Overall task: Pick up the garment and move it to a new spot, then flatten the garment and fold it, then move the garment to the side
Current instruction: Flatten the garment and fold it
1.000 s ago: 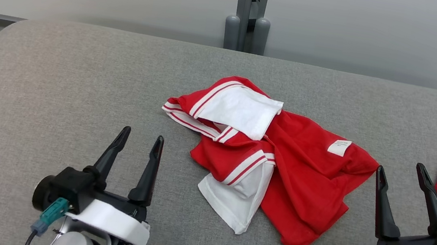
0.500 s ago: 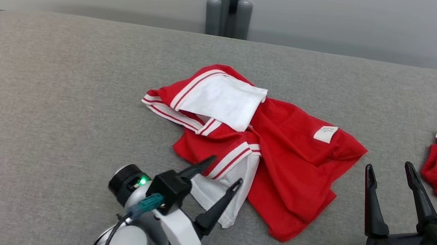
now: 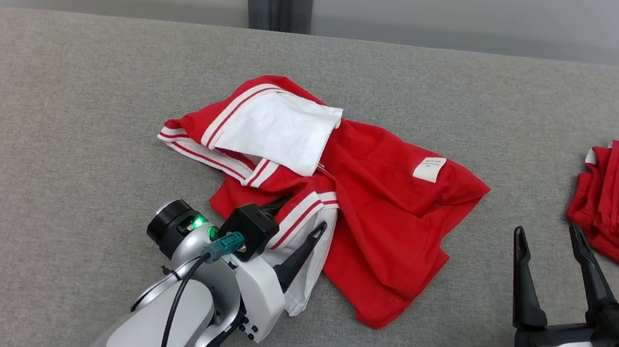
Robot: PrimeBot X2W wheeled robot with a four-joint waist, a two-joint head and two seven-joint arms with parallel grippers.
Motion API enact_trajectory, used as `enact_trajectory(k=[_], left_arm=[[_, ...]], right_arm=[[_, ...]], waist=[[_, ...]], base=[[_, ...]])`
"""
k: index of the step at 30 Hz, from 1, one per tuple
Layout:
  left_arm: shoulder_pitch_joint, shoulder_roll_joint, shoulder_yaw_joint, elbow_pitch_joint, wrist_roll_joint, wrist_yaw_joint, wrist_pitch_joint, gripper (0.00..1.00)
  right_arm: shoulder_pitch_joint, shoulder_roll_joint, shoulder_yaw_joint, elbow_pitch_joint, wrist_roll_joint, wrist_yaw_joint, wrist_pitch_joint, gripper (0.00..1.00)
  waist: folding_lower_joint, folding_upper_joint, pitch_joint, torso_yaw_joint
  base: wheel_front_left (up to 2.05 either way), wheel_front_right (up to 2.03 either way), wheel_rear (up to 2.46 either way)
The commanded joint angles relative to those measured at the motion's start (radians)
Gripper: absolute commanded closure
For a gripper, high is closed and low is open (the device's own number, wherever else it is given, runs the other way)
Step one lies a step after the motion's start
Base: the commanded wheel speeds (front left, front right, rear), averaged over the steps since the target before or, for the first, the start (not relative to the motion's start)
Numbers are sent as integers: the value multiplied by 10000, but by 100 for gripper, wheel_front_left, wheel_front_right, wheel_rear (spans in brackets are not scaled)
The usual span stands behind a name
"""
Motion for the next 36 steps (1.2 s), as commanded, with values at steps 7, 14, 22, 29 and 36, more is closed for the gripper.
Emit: enact_trajectory(k=[7, 14, 22, 29, 36], left_arm=[[-420, 41, 518, 278, -540, 361, -719, 100], [-489, 408, 2004, 59, -1511, 765, -1338, 100], [-363, 740, 3692, 1103, -2890, 1462, -1043, 100], [-501, 870, 4293, 2554, -3426, 2005, -658, 0], [-561, 1092, 4539, 2300, -3222, 1929, -1376, 0]], right_arm=[[26, -1, -65, 87, 11, -7, -50, 0], [31, -3, -54, 227, -81, -7, -50, 0], [-147, -4, 297, 457, -79, -7, -30, 0], [-230, -5, 481, 644, 3, -7, -16, 0], [-105, -2, 415, 655, 71, -7, -21, 0]], waist=[[0, 0, -71, 376], [0, 0, -313, 943], [0, 0, -295, 1065], [0, 0, -205, 924], [0, 0, -312, 995]], base=[[0, 0, 0], [0, 0, 0], [0, 0, 0], [0, 0, 0], [0, 0, 0]])
